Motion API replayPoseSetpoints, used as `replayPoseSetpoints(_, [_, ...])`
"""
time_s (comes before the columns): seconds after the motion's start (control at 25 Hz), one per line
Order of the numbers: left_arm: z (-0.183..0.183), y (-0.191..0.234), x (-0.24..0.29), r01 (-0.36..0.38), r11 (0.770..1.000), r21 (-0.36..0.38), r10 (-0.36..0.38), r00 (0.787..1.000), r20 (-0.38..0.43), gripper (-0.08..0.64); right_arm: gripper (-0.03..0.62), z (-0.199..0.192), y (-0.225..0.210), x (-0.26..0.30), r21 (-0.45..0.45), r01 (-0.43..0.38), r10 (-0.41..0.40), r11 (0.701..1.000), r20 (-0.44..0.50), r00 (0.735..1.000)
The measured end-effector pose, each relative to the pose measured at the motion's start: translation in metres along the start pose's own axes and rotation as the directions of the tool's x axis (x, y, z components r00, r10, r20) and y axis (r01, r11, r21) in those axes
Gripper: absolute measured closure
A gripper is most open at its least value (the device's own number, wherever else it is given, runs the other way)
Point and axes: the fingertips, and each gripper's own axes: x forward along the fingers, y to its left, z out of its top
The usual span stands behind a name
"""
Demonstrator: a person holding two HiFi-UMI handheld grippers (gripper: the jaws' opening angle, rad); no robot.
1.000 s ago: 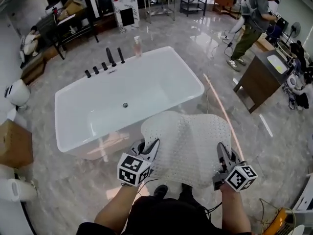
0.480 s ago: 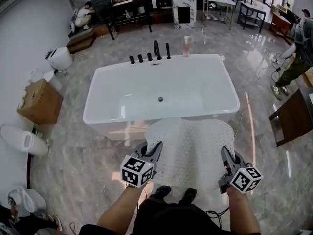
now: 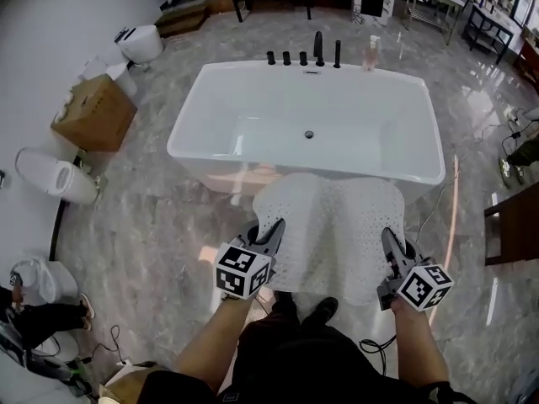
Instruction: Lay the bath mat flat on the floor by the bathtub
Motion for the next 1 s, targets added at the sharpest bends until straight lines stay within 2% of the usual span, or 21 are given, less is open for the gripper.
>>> replayPoseSetpoints(0.24, [-0.035, 0.043, -0.003, -0.012, 0.999, -0.053, 0.011, 0.999, -0.033, 0.538, 0.571, -0.029, 0.012, 0.039, -0.001, 0.016, -0.016, 1.000, -0.067, 0.998])
replayPoseSetpoints(0.68, [-0.101, 0.113, 0.027, 0.058, 0.992, -0.108, -0.071, 0.991, -0.118, 0.538, 0.571, -0.086, 0.027, 0.129, -0.022, 0.096, -0.098, 0.995, -0.174, 0.980])
replayPoseSetpoints(1.0, [-0.130, 0.144, 0.051, 0.027, 0.992, -0.121, -0.045, 0.988, -0.148, 0.538, 0.571, -0.129, 0.002, 0.160, -0.009, 0.115, -0.114, 0.993, -0.241, 0.964])
